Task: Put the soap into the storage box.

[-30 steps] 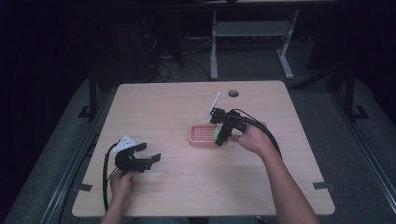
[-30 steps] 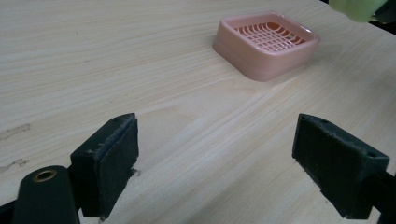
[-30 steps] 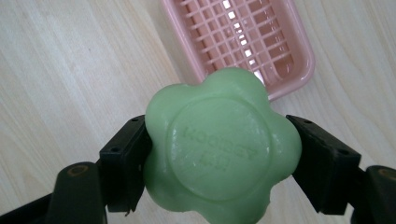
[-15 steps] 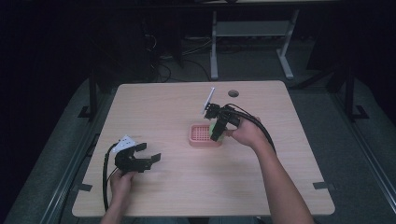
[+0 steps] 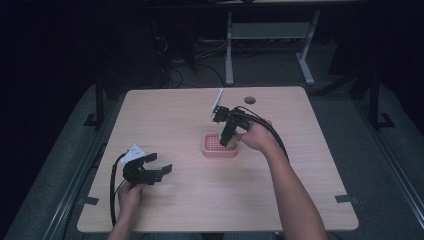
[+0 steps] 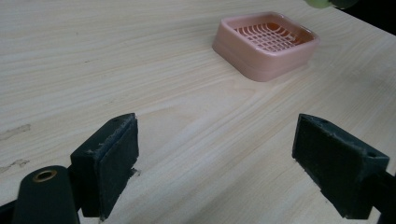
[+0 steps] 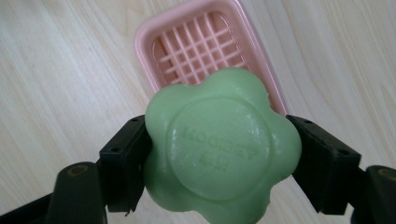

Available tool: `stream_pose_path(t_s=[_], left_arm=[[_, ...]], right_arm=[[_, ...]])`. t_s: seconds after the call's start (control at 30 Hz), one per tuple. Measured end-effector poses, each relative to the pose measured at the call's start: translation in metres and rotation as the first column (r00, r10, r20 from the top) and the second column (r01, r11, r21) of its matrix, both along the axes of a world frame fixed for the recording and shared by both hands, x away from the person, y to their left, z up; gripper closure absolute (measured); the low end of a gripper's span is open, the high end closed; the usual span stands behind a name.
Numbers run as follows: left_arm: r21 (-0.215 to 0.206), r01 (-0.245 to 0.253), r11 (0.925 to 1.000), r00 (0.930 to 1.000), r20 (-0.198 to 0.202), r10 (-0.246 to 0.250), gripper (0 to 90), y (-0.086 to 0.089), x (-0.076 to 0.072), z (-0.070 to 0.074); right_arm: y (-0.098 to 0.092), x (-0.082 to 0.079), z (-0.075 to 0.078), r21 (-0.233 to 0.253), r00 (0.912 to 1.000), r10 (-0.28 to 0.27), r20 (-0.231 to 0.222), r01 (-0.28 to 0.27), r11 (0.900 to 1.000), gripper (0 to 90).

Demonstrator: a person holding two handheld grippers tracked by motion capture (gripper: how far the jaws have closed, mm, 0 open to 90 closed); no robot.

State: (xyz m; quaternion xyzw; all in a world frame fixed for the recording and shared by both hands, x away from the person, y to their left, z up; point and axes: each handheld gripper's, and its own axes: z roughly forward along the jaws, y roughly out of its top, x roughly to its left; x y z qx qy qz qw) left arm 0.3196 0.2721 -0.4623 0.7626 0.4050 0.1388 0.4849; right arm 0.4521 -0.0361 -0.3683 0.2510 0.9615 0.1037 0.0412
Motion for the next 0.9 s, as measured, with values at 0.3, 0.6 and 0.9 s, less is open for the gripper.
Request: stream_pose_path(t_s=[0.3,0.6,0.9], left_arm=[[-0.002,-0.001,1.0000,1.0000,-0.002,0.001,14.4,0.001,0.000,0.000],[-0.007,-0.003,1.0000,1.0000,-0.002,0.003,14.3,0.001,0.000,0.000],[-0.006,-0.003,1.0000,1.0000,-0.006,0.003,14.3,0.001,0.000,0.001]], right_arm=[[0.011,0.011,-0.015,-0.006,0.9998,-0.009,-0.019,0.009,1.000,26.3],[0.015,0.019,-0.027,-0.017,0.9983,-0.028,-0.050,0.027,0.999,26.3],[0.021,0.022,-0.034,-0.027,0.9975,-0.031,-0.063,0.030,0.999,26.3]])
